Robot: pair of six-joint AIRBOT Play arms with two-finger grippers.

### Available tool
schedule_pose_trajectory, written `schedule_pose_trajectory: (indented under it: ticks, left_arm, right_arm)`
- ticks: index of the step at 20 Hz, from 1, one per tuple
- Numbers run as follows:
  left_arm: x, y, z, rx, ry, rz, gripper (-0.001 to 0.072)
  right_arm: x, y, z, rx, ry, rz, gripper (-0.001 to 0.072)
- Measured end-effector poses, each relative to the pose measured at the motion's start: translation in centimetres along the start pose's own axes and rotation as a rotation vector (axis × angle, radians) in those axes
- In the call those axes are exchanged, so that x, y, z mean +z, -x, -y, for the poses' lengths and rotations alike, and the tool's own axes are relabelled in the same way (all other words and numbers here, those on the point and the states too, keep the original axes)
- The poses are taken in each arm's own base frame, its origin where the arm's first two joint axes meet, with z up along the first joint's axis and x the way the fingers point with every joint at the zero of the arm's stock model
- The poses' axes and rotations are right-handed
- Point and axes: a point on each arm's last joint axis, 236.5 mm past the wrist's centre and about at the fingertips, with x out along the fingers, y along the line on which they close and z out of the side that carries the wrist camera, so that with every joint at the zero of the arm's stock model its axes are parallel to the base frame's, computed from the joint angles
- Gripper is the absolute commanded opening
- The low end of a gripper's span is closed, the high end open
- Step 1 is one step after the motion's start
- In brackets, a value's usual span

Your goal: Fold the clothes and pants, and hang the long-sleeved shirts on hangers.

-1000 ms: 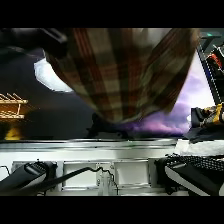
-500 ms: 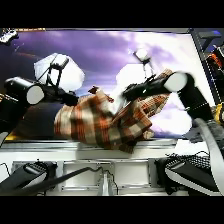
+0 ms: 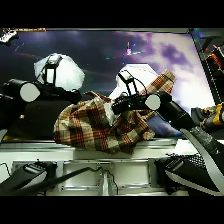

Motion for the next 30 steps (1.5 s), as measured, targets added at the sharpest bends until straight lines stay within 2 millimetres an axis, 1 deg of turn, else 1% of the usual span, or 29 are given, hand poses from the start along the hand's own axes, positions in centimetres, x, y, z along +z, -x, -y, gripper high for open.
schedule_pose_trajectory:
  ticks: [3, 8, 10, 12, 14, 15, 16, 17, 19, 21, 22, 23, 24, 25, 26, 27, 28, 29, 30]
  left_arm:
    - [1.0, -1.9, 1.4, -0.075, 0.034, -0.017, 0.0684]
    - [3.5, -4.9, 3.3, -0.168, 0.09, -0.041, 0.0675]
    - [3.7, -6.3, 3.7, -0.186, 0.101, -0.071, 0.0675]
    - [3.2, -8.0, 4.2, -0.206, 0.118, -0.115, 0.066]
    - [2.5, -9.8, 4.4, -0.223, 0.142, -0.162, 0.0423]
    - [2.0, -10.5, 4.5, -0.233, 0.156, -0.186, 0.0263]
    - [1.6, -11.2, 4.8, -0.246, 0.172, -0.206, 0.0055]
    - [1.3, -11.7, 5.1, -0.262, 0.186, -0.223, 0.0022]
    - [1.4, -12.0, 5.6, -0.296, 0.2, -0.229, 0.0021]
    - [2.5, -11.3, 5.8, -0.325, 0.206, -0.188, 0.0021]
    - [3.8, -10.3, 5.9, -0.344, 0.206, -0.139, 0.0021]
    - [5.5, -9.1, 5.8, -0.356, 0.206, -0.071, 0.002]
    - [7.8, -7.3, 5.6, -0.364, 0.202, 0.023, 0.002]
    - [10.2, -5.1, 5.5, -0.374, 0.192, 0.123, 0.0021]
    - [13.2, -2.0, 5.5, -0.383, 0.171, 0.252, 0.0021]
    - [16.0, 1.6, 5.5, -0.381, 0.137, 0.383, 0.0021]
    - [18.5, 5.5, 5.7, -0.376, 0.1, 0.509, 0.002]
    - [20.6, 10.0, 5.9, -0.366, 0.054, 0.642, 0.002]
    - [22.2, 14.3, 6.3, -0.351, 0.01, 0.761, 0.002]
  right_arm:
    - [0.2, -0.1, 0.2, -0.01, 0.003, 0.013, 0.0037]
    - [0.4, -0.2, 0.3, -0.018, 0.008, 0.022, 0.0037]
    - [0.4, -0.2, 0.3, -0.018, 0.008, 0.022, 0.0037]
    - [0.4, -0.2, 0.3, -0.018, 0.009, 0.021, 0.0037]
    - [0.3, -0.2, 0.3, -0.018, 0.009, 0.018, 0.0037]
    - [0.3, -0.2, 0.3, -0.018, 0.01, 0.018, 0.0037]
    - [0.2, -0.2, 0.3, -0.019, 0.011, 0.016, 0.0037]
    - [0.2, -0.2, 0.4, -0.02, 0.012, 0.014, 0.0037]
    - [0.1, -0.2, 0.5, -0.028, 0.02, 0.011, 0.0037]
    - [0.2, -0.2, 1.1, -0.053, 0.041, 0.014, 0.0037]
    - [0.7, -0.1, 1.7, -0.079, 0.063, 0.033, 0.0037]
    - [1.6, 0.1, 2.6, -0.12, 0.098, 0.069, 0.0038]
    - [3.2, 0.5, 3.5, -0.166, 0.141, 0.126, 0.0038]
    - [5.3, 1.2, 4.1, -0.208, 0.188, 0.198, 0.0038]
    - [8.1, 2.4, 4.3, -0.25, 0.248, 0.29, 0.0038]
    - [11.0, 4.0, 4.2, -0.286, 0.313, 0.383, 0.0038]
    - [14.1, 6.1, 3.6, -0.324, 0.391, 0.485, 0.0038]
    - [17.4, 8.8, 2.6, -0.367, 0.485, 0.601, 0.0038]
    - [20.3, 11.8, 1.5, -0.411, 0.574, 0.709, 0.0038]
